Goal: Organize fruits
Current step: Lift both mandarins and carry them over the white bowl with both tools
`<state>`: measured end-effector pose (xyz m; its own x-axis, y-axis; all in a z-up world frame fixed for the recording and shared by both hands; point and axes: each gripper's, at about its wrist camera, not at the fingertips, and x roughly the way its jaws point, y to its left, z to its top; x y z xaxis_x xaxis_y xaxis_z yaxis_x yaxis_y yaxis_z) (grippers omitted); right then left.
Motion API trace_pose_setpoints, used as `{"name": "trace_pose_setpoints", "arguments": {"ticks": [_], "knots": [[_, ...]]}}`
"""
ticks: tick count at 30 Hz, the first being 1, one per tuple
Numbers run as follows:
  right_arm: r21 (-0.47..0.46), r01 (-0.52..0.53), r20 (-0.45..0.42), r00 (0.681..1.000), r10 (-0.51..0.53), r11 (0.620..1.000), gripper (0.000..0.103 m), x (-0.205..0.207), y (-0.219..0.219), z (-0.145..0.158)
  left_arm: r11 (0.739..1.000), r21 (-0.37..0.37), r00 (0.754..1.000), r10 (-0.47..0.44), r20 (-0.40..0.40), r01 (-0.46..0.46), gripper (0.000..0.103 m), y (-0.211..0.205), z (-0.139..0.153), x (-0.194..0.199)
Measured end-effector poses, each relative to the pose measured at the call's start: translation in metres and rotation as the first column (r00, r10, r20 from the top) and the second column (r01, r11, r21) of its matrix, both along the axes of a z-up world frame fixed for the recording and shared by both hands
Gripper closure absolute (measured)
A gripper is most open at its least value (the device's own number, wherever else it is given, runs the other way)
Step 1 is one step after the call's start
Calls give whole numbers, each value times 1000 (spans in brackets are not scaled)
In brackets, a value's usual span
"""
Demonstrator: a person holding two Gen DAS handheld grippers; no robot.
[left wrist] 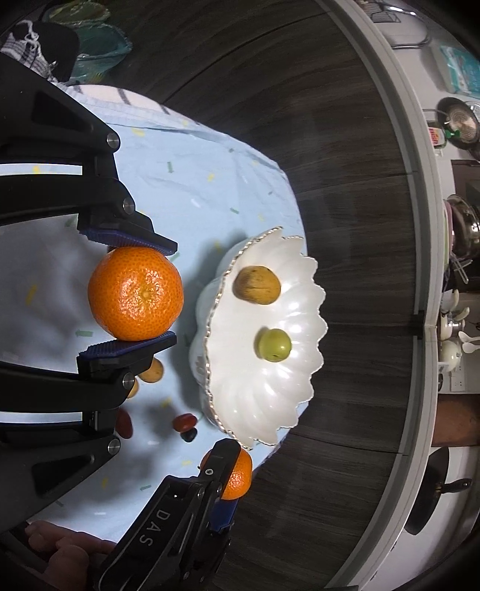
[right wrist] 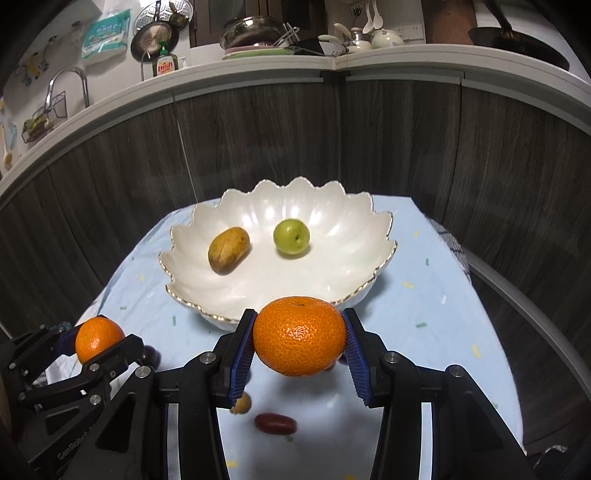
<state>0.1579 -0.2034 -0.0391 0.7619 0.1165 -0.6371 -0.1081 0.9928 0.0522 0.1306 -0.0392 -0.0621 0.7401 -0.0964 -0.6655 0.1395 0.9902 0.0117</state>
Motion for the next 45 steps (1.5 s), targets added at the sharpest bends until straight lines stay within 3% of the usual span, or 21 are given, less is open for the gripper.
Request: {"name": "trace_pose_setpoints", "arguments": {"ticks": [17,29,45], "knots": [[27,22,79,997,-24,999,56,11,-13,30,1000,4,998,-28,50,28,62,-17,21,21],[42,32,88,995,-36,999,56,21,-17,38,999,-9,995,-34,90,35,62,-25,41,50],[43,41,49,998,-44,998,56,50,-20,24,999,-18,998,-40,57,41,62,-28,26,78]]}}
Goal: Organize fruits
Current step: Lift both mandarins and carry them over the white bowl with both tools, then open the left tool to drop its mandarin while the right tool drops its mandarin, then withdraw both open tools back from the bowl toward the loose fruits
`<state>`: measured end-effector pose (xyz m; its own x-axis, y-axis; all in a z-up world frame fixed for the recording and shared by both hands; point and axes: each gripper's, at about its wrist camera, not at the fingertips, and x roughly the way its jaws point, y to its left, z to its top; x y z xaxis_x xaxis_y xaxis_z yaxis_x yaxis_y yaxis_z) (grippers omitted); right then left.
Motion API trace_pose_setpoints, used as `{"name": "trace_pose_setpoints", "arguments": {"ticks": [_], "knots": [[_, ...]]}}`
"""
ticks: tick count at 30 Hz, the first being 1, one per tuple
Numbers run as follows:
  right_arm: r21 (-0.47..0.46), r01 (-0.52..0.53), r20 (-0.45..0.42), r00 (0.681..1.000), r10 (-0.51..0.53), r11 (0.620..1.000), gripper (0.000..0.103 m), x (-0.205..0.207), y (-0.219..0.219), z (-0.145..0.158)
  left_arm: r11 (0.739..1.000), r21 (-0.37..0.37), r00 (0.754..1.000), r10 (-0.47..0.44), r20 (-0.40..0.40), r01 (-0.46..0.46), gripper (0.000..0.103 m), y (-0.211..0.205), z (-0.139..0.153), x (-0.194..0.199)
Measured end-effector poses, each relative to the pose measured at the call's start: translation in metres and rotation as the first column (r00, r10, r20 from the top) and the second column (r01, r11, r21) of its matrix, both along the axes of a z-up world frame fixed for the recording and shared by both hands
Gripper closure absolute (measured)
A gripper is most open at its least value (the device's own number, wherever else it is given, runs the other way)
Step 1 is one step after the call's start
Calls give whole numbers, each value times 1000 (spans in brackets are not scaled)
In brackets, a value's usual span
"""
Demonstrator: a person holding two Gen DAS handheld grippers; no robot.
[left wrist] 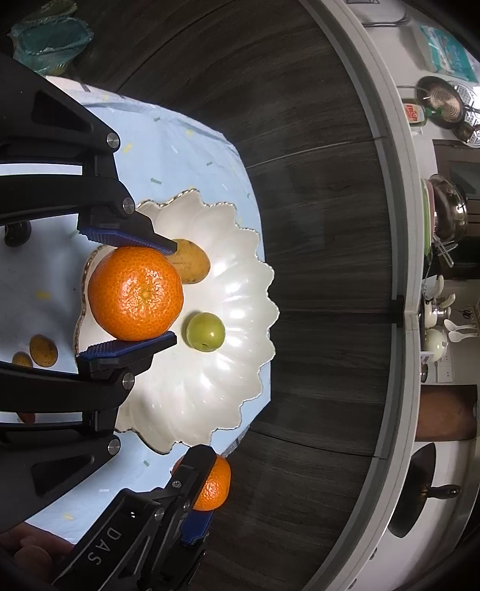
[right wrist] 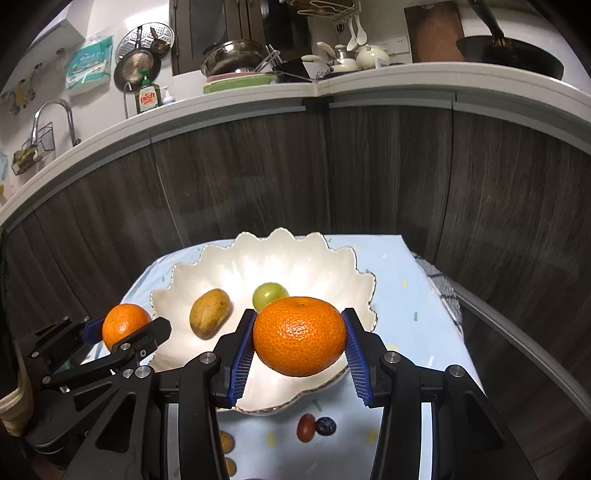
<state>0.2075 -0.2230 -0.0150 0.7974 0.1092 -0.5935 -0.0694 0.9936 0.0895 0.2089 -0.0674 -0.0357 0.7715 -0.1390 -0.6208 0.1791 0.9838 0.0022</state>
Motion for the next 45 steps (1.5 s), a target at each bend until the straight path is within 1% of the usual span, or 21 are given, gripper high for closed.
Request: {"name": "trace_pose_setpoints", "arguments": {"ticks": [8,12,21,22,24,25,27,29,31,32,36,39,42,45], "knots": [[4,-18,-49,999,18,1000,56,13,-1,-16,1000,-7,999,-6,-33,6,62,-2,-14,9],[1,-31,-84,996,31,1000,56,18,1,-25,1000,-9,999,-3,-41,3,61,-2,-18,12],[-5,-43,-122,992,42,999,56,22,2,-34,1000,-11,998,-6,-65,6,59,-3,-24,15],[-4,-43,-124,991,42,999,56,23,2,-35,1000,-10,997,-7,-71,6,57,-3,-25,15],[-3,-38,-129,991,37,999,55,24,1,-36,1000,-8,998,2,-64,-3,37,-2,-24,14],[-2,-36,-131,991,36,999,55,25,0,-36,1000,-7,998,8,-57,-8,34,-2,-23,13],[-3,-21,-123,992,21,1000,49,24,-2,-35,1000,-1,999,20,-50,-20,31,-1,-22,12],[-6,-3,-107,994,2,1000,34,23,-4,-32,999,-2,998,36,-44,-36,30,2,-21,12],[-2,13,-84,996,-13,1000,24,20,-8,-29,999,-1,998,49,-42,-49,28,4,-20,12],[-1,17,-75,997,-17,1000,22,19,-8,-27,999,3,998,54,-39,-54,27,4,-20,11],[-10,29,-51,998,-29,1000,20,16,-9,-24,998,13,997,67,-27,-66,22,6,-17,8],[-20,41,-40,998,-42,999,15,14,-9,-23,997,7,997,77,-23,-77,17,10,-16,6],[-28,49,-25,998,-50,998,14,11,-10,-20,996,5,996,89,-23,-89,12,14,-14,3],[-32,52,-16,999,-52,998,14,8,-9,-18,996,11,995,93,-21,-93,11,16,-13,0]]}}
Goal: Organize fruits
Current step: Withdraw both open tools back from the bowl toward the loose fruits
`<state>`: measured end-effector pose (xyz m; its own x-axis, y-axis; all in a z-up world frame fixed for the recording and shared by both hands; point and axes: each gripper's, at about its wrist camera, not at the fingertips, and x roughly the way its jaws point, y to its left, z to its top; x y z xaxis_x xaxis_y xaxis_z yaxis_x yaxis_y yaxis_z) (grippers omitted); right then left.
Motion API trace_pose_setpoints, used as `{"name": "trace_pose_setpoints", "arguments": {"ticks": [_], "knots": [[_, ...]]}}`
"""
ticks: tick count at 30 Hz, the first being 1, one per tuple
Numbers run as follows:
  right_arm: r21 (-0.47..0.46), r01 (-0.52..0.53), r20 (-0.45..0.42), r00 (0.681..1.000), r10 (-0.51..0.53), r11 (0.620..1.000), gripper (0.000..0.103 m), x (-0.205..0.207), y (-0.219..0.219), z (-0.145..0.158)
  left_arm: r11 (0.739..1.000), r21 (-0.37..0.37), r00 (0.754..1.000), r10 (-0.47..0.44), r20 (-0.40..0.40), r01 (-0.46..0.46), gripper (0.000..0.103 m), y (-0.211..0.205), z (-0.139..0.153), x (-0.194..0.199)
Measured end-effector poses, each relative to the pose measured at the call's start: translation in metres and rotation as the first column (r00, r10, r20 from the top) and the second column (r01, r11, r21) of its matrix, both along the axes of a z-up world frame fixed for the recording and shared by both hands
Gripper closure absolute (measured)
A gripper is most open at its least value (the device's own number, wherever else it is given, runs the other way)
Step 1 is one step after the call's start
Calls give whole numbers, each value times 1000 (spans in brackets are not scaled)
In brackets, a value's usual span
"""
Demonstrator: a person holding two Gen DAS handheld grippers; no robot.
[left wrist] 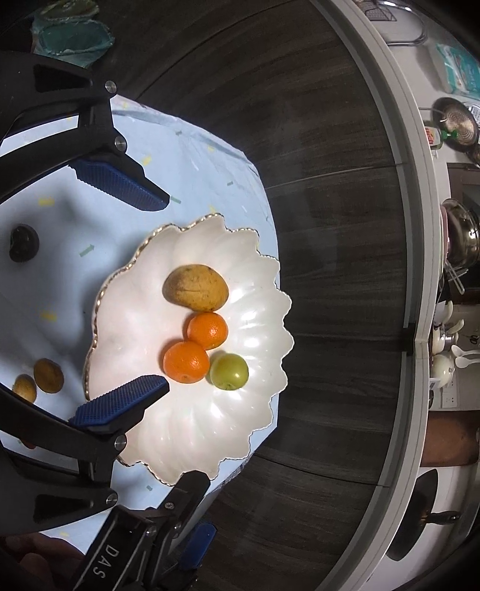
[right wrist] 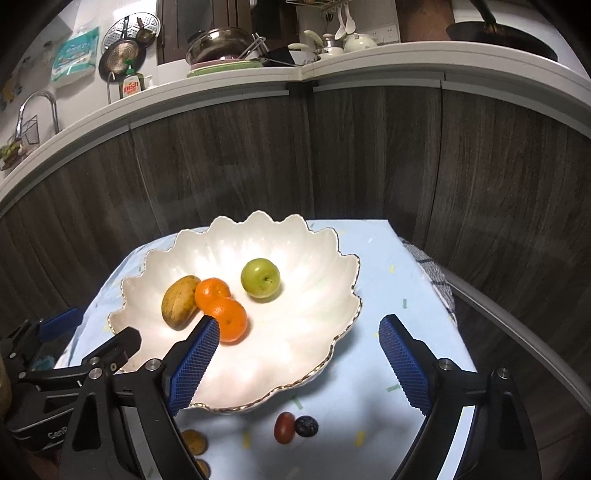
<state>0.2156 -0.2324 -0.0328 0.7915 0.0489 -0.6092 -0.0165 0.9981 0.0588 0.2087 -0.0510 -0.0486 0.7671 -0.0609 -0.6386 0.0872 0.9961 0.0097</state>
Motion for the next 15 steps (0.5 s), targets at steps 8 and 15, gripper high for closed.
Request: {"name": "trace_pose_setpoints", "arguments": {"ticks": [8,15], "knots": [[-7,8,26,1000,-8,1000,14,-9,1,7,1000,15,1000,12,19,-12,9,5,9,-12],[-10,9,50,999,-8,1000,14,-20,2,14,1000,24,999,13,30,-14,8,7,16,-23]]}}
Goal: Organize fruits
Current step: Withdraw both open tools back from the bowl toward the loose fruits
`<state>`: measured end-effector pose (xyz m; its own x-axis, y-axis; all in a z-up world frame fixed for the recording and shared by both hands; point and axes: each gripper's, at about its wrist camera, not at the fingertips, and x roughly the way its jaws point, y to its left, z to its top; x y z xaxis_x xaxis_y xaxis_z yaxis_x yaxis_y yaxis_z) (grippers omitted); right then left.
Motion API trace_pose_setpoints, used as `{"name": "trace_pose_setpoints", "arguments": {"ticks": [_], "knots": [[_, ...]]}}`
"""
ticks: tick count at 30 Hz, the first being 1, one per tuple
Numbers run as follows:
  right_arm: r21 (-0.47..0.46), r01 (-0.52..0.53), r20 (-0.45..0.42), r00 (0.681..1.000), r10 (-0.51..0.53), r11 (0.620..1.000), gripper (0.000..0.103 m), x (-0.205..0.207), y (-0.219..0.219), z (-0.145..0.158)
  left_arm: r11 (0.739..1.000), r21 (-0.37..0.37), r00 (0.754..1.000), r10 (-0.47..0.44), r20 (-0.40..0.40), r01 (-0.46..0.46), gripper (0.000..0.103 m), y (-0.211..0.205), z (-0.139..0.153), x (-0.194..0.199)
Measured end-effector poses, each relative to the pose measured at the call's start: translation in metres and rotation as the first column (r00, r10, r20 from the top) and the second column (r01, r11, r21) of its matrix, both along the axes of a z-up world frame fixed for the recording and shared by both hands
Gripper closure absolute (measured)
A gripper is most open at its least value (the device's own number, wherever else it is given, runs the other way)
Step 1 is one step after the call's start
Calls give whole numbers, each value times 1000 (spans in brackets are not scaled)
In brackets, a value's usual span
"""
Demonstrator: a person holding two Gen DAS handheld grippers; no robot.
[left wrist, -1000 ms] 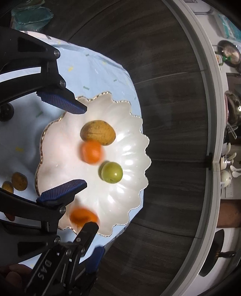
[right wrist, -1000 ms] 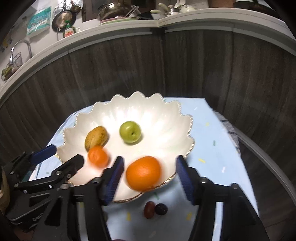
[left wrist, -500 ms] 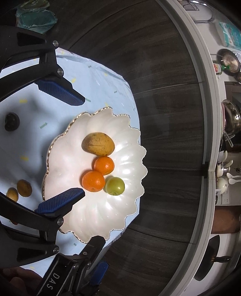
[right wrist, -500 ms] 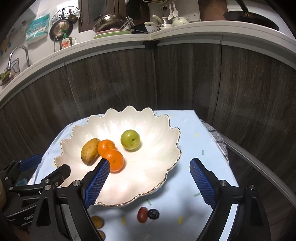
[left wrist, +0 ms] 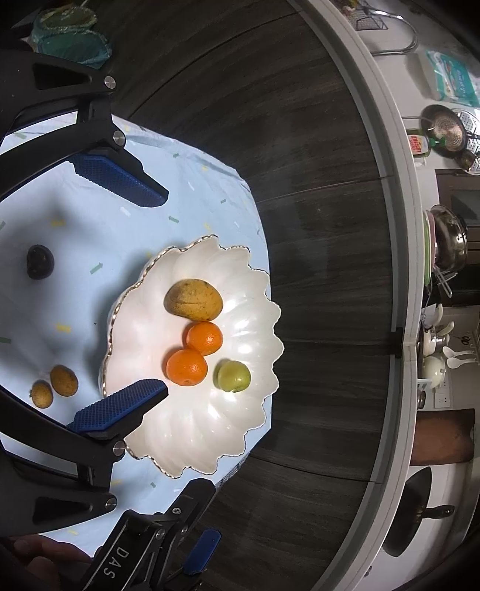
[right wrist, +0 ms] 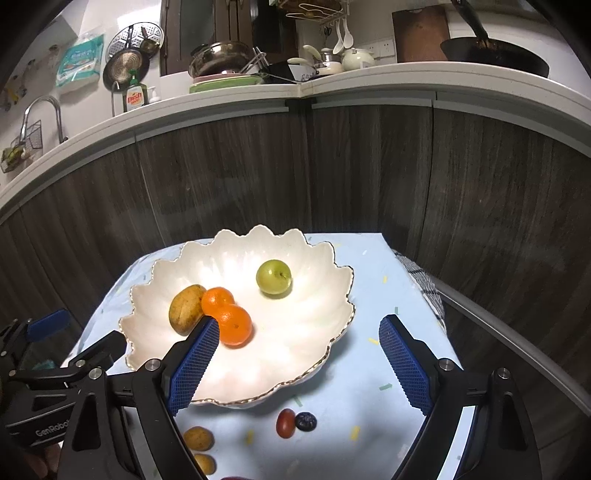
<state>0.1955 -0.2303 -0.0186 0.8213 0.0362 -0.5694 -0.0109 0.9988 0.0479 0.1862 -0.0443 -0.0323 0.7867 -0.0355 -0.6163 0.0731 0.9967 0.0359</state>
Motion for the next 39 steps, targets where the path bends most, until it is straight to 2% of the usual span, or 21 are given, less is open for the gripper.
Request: {"name": "trace_pose_setpoints", "arguments": {"ticks": [13,39], "knots": [[-9,8,19,1000,-8,1000,14,-17,3,6,1000,11,1000,4,5,-4,7,6,8,-20],[-39,6,-50,999,-8,999,14,-42,23,-4,999,-4,999,-32,-36,32,7,27,-4,-50]]}}
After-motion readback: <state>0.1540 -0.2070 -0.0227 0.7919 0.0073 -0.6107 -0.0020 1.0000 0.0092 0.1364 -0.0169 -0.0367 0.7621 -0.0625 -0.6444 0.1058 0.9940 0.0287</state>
